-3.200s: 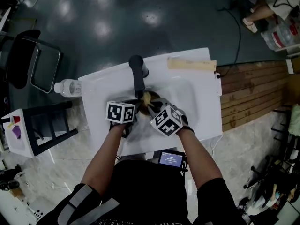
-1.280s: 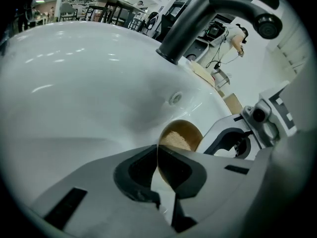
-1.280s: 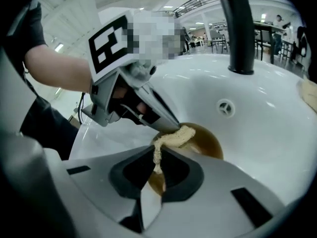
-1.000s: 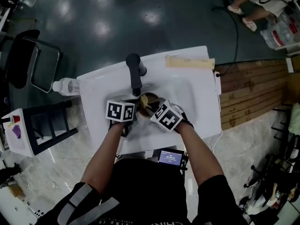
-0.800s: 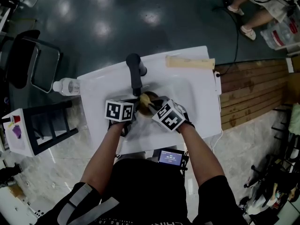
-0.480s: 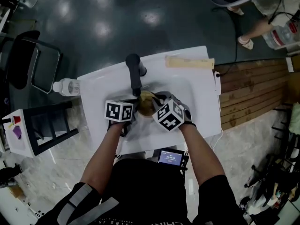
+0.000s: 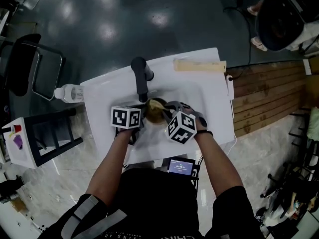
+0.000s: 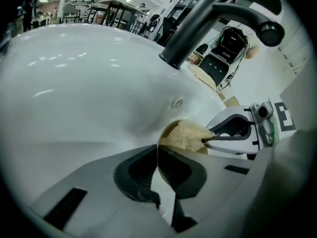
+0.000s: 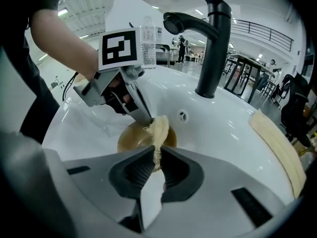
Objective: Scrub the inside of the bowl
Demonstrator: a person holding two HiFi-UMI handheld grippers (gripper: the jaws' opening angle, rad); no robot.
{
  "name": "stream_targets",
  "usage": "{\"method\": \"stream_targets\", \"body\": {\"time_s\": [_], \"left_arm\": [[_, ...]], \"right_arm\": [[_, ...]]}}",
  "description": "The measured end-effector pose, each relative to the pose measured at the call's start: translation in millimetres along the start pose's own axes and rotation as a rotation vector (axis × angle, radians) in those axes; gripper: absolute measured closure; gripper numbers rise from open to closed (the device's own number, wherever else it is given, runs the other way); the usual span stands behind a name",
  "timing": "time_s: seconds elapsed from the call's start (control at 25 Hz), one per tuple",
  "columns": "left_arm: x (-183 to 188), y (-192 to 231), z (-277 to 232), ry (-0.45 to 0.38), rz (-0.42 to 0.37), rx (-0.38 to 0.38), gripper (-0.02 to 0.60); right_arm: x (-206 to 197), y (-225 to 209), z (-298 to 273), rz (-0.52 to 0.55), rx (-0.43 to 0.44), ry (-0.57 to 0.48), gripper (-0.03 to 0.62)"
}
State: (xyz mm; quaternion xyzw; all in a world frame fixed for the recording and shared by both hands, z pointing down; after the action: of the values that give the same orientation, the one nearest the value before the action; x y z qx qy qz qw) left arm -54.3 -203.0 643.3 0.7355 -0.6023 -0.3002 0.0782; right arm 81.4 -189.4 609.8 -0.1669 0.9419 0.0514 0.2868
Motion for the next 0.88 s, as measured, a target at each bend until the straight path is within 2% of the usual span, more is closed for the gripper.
{"method": "stream_targets", "body": {"time_s": [0.28, 0.52, 0.68, 0.88], "left_arm": [[3.6, -3.5, -3.6, -0.026, 0.068, -0.005, 0.565], [8.0, -1.0, -5.8, -0.052, 0.132, -0.004, 0.565], [8.1, -1.7, -5.0, -0.064, 0.148, 0.004, 0.565], [8.3, -1.2, -3.5, -0.056, 0.108, 0.008, 0.565]], "right_arm": [[-0.5, 18.8, -7.3, 0.022, 0.094, 0.051, 0.554], [6.4, 31.2, -14.6, 0.057, 0.17, 0.051, 0.554], [12.0, 30.5, -10.9, -0.052, 0.215, -0.008, 0.554], [3.3, 6.1, 3.5, -0.249, 0.156, -0.088, 0.554]]}}
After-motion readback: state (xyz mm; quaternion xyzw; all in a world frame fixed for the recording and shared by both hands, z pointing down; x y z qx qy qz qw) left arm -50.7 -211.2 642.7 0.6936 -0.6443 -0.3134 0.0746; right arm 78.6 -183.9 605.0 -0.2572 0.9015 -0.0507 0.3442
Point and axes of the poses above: the fingertips, and each gripper's own axes: z backward along the fingers, y to its left, x out of its top, the point moved 6 cm from there along z, backward along the fingers, and after that the axes turned 1 degree about -y, right-handed, at the moved point
